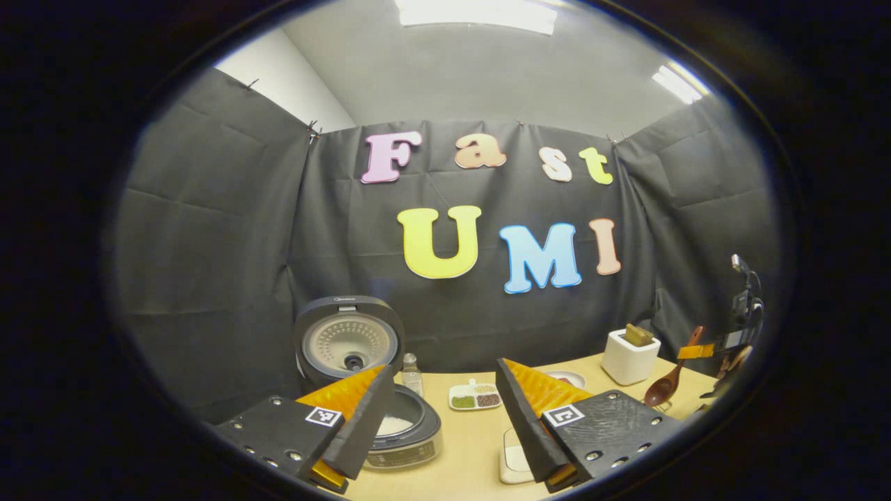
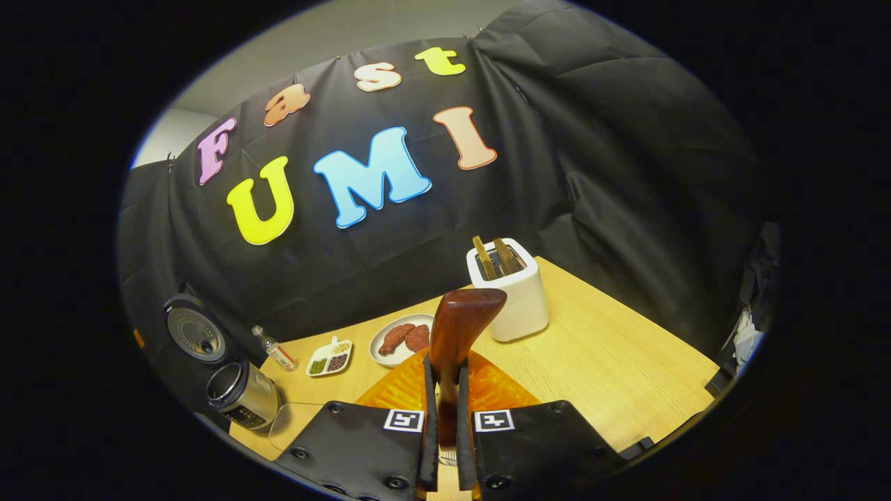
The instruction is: Close the left gripper, press the button to open the rice cooker; take a wooden spoon from the chopstick holder with the right hand, scoop a spoonful of rice and pour it into the rice cooker, then put the wooden spoon back into the chopstick holder.
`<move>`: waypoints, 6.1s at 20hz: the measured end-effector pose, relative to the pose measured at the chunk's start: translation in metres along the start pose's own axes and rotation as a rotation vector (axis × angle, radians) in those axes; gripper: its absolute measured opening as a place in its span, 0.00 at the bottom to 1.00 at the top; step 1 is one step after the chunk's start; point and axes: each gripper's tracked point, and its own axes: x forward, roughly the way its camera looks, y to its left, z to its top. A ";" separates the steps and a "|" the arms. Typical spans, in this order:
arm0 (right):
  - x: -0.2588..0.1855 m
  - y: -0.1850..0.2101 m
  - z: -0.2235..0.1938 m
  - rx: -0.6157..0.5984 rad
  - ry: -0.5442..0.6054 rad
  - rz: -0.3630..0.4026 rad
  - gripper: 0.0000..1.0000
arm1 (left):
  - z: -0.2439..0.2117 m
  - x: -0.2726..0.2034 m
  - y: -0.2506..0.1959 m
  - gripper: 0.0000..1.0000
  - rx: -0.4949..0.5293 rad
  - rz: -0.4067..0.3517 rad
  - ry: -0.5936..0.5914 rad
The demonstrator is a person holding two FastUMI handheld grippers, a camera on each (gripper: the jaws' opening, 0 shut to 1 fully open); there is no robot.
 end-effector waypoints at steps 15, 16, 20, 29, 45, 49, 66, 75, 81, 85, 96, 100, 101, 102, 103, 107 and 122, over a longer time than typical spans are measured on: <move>0.019 -0.007 -0.062 0.009 0.106 0.008 0.14 | -0.002 -0.025 0.014 0.86 0.037 0.058 0.022; 0.019 -0.009 -0.064 0.012 0.111 0.007 0.14 | -0.002 -0.027 0.016 0.86 0.036 0.061 0.022; 0.016 -0.009 -0.070 0.016 0.133 0.030 0.15 | 0.000 -0.029 0.019 0.86 0.035 0.067 0.018; -0.005 -0.048 -0.039 -0.097 0.053 -0.081 0.92 | 0.002 -0.023 0.015 0.89 0.009 0.057 0.006; -0.118 -0.062 0.032 -0.242 -0.184 -0.269 0.98 | 0.063 0.086 0.136 0.86 0.063 0.203 -0.039; -0.133 -0.055 0.028 -0.221 -0.203 -0.310 0.98 | 0.080 0.131 0.166 0.86 0.068 0.219 -0.046; -0.139 -0.025 0.003 -0.282 -0.180 -0.355 0.99 | 0.021 0.286 0.214 0.87 -0.020 0.251 0.096; -0.130 -0.019 0.014 -0.313 -0.188 -0.284 0.99 | -0.002 0.255 0.193 0.90 -0.001 0.278 0.118; -0.124 -0.021 0.020 -0.294 -0.189 -0.224 0.98 | -0.017 0.221 0.168 0.93 -0.007 0.285 0.143; -0.122 -0.024 0.021 -0.324 -0.182 -0.191 0.99 | -0.032 0.197 0.151 0.91 -0.010 0.287 0.162; -0.112 -0.032 0.014 -0.333 -0.148 -0.125 0.99 | -0.080 0.148 0.117 0.95 -0.023 0.270 0.212; -0.108 -0.034 0.011 -0.327 -0.133 -0.113 0.99 | -0.104 0.130 0.107 0.93 -0.037 0.254 0.240; -0.108 -0.035 0.011 -0.328 -0.132 -0.111 0.99 | -0.109 0.127 0.103 0.91 -0.041 0.250 0.249; -0.107 -0.034 0.011 -0.330 -0.133 -0.108 1.00 | -0.116 0.124 0.100 0.91 -0.043 0.246 0.256; -0.106 -0.034 0.012 -0.333 -0.131 -0.106 1.00 | -0.125 0.121 0.098 0.91 -0.048 0.244 0.267; -0.106 -0.032 0.009 -0.345 -0.121 -0.096 0.99 | -0.153 0.111 0.093 0.93 -0.054 0.240 0.303; -0.111 -0.032 -0.006 -0.351 -0.091 -0.082 0.99 | -0.214 0.095 0.079 0.94 -0.006 0.272 0.309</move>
